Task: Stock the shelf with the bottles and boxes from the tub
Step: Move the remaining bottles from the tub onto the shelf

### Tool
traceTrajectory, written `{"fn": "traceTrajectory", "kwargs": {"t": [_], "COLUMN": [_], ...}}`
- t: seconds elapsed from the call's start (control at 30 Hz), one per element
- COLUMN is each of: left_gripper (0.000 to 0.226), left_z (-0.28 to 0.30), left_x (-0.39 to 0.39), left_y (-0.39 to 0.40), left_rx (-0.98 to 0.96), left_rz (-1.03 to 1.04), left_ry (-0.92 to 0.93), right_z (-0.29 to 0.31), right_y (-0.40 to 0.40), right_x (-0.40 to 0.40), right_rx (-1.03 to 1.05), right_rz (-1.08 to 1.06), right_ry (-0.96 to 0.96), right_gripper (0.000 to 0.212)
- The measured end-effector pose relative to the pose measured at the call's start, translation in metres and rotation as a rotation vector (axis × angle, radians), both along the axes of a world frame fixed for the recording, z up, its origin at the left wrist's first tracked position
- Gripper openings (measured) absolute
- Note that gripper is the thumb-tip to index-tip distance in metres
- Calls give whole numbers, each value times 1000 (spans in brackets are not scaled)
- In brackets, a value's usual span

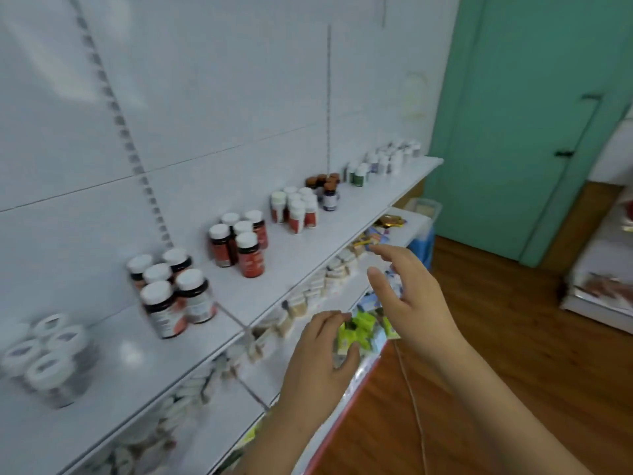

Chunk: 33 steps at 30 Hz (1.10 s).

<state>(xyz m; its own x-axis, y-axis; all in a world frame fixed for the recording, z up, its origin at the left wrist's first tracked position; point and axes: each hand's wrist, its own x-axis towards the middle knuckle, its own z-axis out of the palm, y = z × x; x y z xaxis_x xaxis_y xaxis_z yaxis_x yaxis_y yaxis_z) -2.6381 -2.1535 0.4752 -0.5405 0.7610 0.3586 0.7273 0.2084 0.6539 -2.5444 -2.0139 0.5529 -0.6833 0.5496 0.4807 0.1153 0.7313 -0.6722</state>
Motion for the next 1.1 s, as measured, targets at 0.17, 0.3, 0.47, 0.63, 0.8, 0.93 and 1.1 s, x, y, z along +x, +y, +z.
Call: {"fn": "traceTrajectory", "kwargs": {"t": [0.17, 0.3, 0.47, 0.63, 0.8, 0.93, 1.1], "left_gripper": [39, 46, 42, 43, 49, 47, 51], "left_z": [-13, -15, -25, -37, -39, -26, -17], "left_x": [42, 59, 58, 33, 1, -21, -52], "left_y": [87, 148, 230, 326, 445, 520, 618], "left_rx": [5, 5, -43, -67, -60, -49, -69], "left_rz": [-123, -203, -281, -334, -360, -397, -430], "left_ry": [-17, -23, -5, -60, -64, -61, -74], "right_z": [-10, -16, -21, -31, -28, -9, 2], "right_y": [78, 134, 201, 282, 382, 457, 548], "right_x": [59, 88, 103, 94, 64, 43, 28], "right_rx": [-12, -4, -34, -31, -34, 1, 17], "right_rz": [-125, -215, -339, -421, -477, -485, -550], "right_ry": [7, -1, -25, -72, -140, -188, -197], "right_gripper": [46, 52, 54, 50, 55, 54, 62]}}
